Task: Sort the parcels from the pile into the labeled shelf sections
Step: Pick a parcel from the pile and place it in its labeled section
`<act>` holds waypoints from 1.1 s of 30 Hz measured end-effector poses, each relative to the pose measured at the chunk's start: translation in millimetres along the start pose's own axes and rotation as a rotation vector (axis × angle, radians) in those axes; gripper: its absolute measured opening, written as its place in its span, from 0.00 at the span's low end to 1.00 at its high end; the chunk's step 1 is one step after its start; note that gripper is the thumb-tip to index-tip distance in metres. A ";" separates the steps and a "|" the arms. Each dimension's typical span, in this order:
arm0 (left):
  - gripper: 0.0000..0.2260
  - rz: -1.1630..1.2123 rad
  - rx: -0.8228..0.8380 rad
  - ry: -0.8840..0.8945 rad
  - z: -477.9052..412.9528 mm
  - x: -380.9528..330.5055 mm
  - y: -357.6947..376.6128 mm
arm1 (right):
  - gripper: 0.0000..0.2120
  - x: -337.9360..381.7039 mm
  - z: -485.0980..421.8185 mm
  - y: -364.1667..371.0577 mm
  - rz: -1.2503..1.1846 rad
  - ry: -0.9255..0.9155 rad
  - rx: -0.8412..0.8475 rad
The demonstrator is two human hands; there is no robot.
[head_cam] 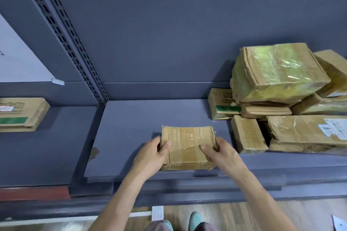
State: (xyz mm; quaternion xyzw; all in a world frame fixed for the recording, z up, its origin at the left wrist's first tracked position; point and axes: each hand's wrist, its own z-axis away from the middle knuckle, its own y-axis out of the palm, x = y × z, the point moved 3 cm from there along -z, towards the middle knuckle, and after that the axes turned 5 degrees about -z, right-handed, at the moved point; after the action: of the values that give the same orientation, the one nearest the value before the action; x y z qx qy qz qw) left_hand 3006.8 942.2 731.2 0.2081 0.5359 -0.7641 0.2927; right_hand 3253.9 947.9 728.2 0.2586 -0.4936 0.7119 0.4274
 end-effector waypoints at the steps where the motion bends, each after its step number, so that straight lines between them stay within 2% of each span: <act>1: 0.10 0.005 -0.019 0.009 0.6 -1.6 -2.4 | 0.13 2.0 -1.5 -2.6 -0.005 -0.013 -0.007; 2: 0.10 0.033 -0.035 0.020 1.5 -2.6 -5.1 | 0.15 4.1 -2.1 -5.8 -0.024 -0.035 -0.014; 5: 0.21 0.225 -0.069 0.026 8.1 -5.6 -17.2 | 0.28 8.8 0.1 -12.9 -0.126 -0.126 -0.040; 8: 0.21 0.266 -0.130 -0.027 13.1 -8.6 -25.8 | 0.32 6.5 5.4 -10.5 -0.217 -0.150 -0.045; 10: 0.25 0.267 -0.127 -0.065 14.3 -8.8 -22.9 | 0.34 5.7 11.7 -6.6 -0.222 -0.135 -0.034; 12: 0.33 0.248 -0.109 -0.075 11.5 -5.1 -15.5 | 0.31 7.1 17.2 -4.1 -0.205 -0.130 -0.039; 14: 0.33 0.222 -0.099 -0.073 8.6 -4.6 -10.7 | 0.31 9.3 19.2 -3.7 -0.193 -0.128 -0.044; 16: 0.28 0.218 -0.108 -0.074 8.2 -4.3 -9.3 | 0.30 10.1 18.4 -3.6 -0.162 -0.122 -0.053; 18: 0.20 0.221 -0.114 -0.044 9.0 -3.6 -10.6 | 0.21 10.1 16.5 -4.9 -0.140 -0.128 -0.057; 19: 0.19 0.235 -0.115 -0.019 9.9 -3.5 -11.9 | 0.21 9.6 16.1 -5.8 -0.162 -0.137 -0.047; 23: 0.24 0.313 -0.146 0.061 18.6 -4.6 -15.7 | 0.33 3.4 17.8 -3.2 -0.292 -0.150 -0.042; 25: 0.25 0.312 -0.147 0.057 21.0 -3.3 -10.5 | 0.34 -1.8 20.0 4.3 -0.278 -0.135 -0.046; 29: 0.27 0.280 -0.144 0.035 19.7 3.5 1.4 | 0.25 -7.9 23.7 17.8 -0.220 -0.117 -0.073; 33: 0.27 0.183 -0.152 0.007 13.1 9.2 0.1 | 0.21 -5.6 22.3 17.4 -0.166 -0.126 -0.088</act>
State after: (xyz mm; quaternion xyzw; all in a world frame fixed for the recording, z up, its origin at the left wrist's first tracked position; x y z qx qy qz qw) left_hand 3000.0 927.8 729.8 0.2357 0.5722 -0.6906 0.3742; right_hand 3240.5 922.8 723.8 0.3238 -0.5271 0.6342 0.4638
